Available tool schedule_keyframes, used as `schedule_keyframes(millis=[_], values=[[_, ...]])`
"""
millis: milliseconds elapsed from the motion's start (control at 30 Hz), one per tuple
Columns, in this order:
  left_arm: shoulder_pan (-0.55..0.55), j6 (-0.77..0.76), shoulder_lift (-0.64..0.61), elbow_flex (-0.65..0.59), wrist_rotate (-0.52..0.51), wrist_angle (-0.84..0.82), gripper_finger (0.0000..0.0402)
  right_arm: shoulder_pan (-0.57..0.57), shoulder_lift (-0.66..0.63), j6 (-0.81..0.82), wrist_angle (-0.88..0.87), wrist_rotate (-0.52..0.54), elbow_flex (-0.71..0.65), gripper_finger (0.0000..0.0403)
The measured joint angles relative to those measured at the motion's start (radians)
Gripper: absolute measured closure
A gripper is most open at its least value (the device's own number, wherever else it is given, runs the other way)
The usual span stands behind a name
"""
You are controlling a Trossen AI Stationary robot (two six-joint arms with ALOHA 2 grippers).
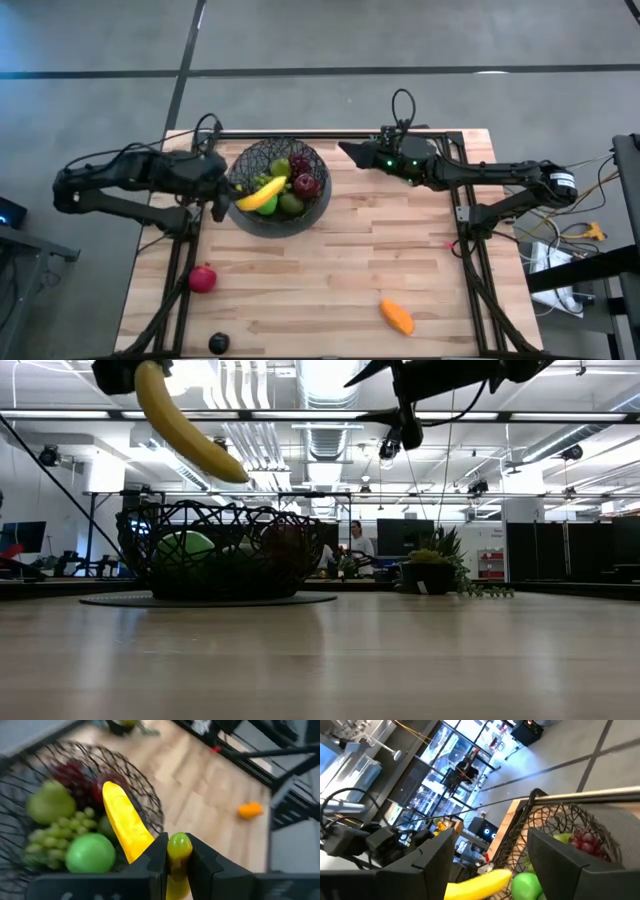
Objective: Build produce basket
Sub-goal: Put the yellow banana into the black wire basket
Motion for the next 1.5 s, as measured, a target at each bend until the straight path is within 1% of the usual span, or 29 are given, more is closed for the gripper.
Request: schedule_keyframes(millis=[67,167,367,467,567,700,900,1000,1100,1133,1200,1300,1400,1500], values=[[0.054,0.009,0.020,0.000,0.086,0.000,0.0371,0.000,0.006,0.023,0.000,-0.001,0.000,0.0173],[0.147,0.061,0.066,0.000,0.230,0.000,0.0371,0.010,0.014,0.033,0.000,-0.001,0.000,0.0175],[0.357,0.183,0.187,-0.001,0.528,0.000,0.0371,0.047,0.013,0.032,0.001,-0.008,0.000,0.0175],[0.445,0.239,0.248,-0.001,0.673,0.000,0.0371,0.062,0.012,0.031,0.001,-0.008,0.000,0.0176],[0.515,0.270,0.298,-0.001,0.755,0.000,0.0371,0.071,0.012,0.030,0.001,-0.008,0.000,0.0177],[0.590,0.275,0.349,-0.001,0.813,0.000,0.0371,0.080,0.012,0.022,0.001,-0.009,0.000,0.0177],[0.682,0.252,0.398,-0.001,0.940,-0.018,0.0371,0.079,0.011,0.022,0.001,-0.027,0.000,0.0177],[0.711,0.241,0.427,-0.001,1.037,-0.046,0.0371,0.079,0.011,0.021,0.001,-0.027,0.000,0.0177],[0.719,0.273,0.447,-0.002,1.150,-0.067,0.0371,0.079,0.011,0.009,0.000,-0.027,0.000,0.0177],[0.719,0.286,0.452,-0.002,1.163,-0.078,0.0371,0.079,0.011,0.006,0.000,-0.027,0.000,0.0177],[0.721,0.299,0.466,-0.002,1.154,-0.119,0.0371,0.079,0.011,0.007,0.000,-0.027,0.000,0.0177],[0.721,0.326,0.491,-0.002,1.083,-0.176,0.0371,0.079,0.011,0.003,-0.001,-0.027,0.000,0.0177],[0.721,0.319,0.519,-0.003,0.997,-0.189,0.0371,0.079,0.011,-0.005,-0.006,-0.027,0.000,0.0177],[0.721,0.322,0.545,-0.003,0.943,-0.188,0.0371,0.079,0.011,-0.004,-0.016,-0.027,0.000,0.0177]])
